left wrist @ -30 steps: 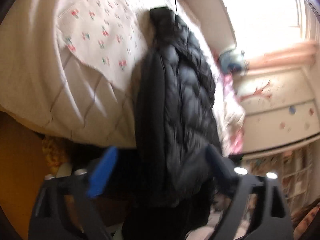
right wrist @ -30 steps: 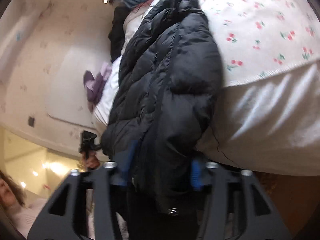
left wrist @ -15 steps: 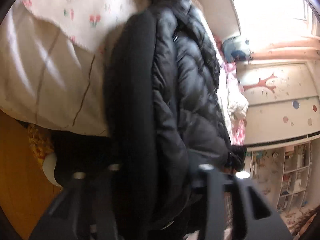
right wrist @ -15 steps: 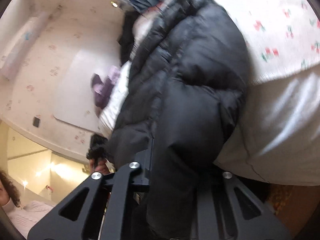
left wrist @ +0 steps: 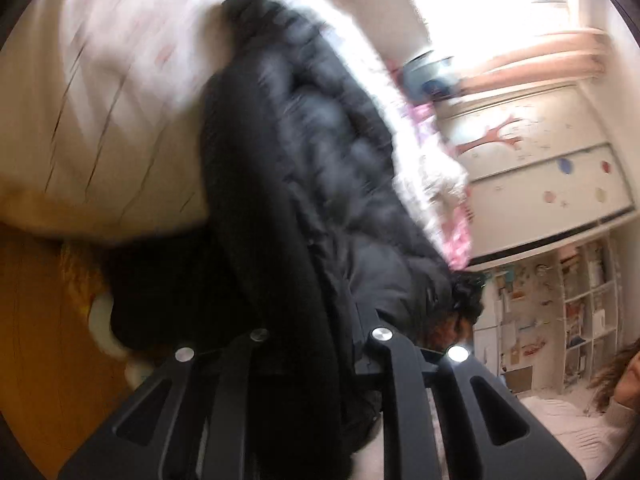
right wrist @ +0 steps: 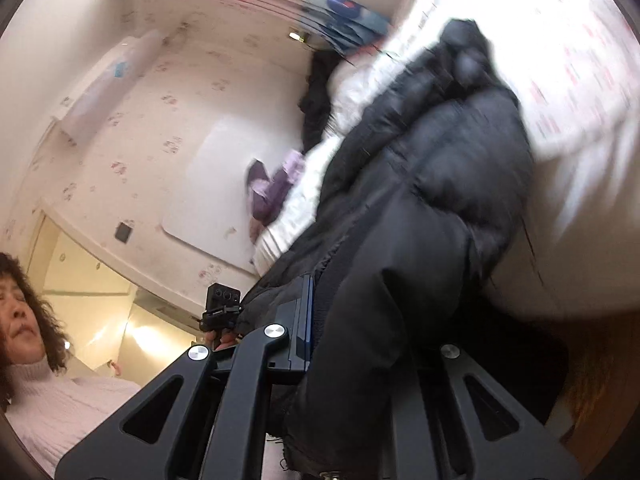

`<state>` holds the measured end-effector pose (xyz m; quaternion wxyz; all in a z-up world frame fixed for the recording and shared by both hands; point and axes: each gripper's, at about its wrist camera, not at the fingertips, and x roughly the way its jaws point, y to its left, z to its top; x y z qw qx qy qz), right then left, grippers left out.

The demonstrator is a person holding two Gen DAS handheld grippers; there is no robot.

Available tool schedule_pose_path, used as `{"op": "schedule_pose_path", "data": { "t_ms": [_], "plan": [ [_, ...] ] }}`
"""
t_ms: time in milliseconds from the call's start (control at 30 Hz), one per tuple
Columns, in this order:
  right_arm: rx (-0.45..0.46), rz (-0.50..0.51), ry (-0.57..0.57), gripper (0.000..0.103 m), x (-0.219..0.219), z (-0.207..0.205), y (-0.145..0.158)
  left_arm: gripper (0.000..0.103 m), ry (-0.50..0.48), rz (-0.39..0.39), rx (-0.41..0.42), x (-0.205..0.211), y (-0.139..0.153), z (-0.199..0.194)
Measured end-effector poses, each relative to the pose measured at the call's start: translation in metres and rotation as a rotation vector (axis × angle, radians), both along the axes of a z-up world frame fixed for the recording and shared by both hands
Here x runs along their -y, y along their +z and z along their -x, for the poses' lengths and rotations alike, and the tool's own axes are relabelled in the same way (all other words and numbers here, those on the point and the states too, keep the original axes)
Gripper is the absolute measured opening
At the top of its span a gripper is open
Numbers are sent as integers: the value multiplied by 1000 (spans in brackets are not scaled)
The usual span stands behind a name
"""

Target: Fold large clothes

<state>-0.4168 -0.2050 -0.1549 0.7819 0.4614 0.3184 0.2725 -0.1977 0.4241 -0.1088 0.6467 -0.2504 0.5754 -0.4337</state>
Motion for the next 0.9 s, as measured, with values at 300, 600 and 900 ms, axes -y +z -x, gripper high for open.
{"op": "schedule_pose_path", "data": {
  "t_ms": [300, 600, 900],
  "plan": [
    [108, -121, -37, 9, 8, 2, -2, 18, 90, 83, -60, -14, -10, -4],
    [320, -153, -58, 9, 24, -51, 75, 18, 169, 207, 138, -2, 85, -41],
    [403, -163, -99, 10, 48, -128, 125, 18, 255, 296, 266, 24, 145, -109]
  ]
}}
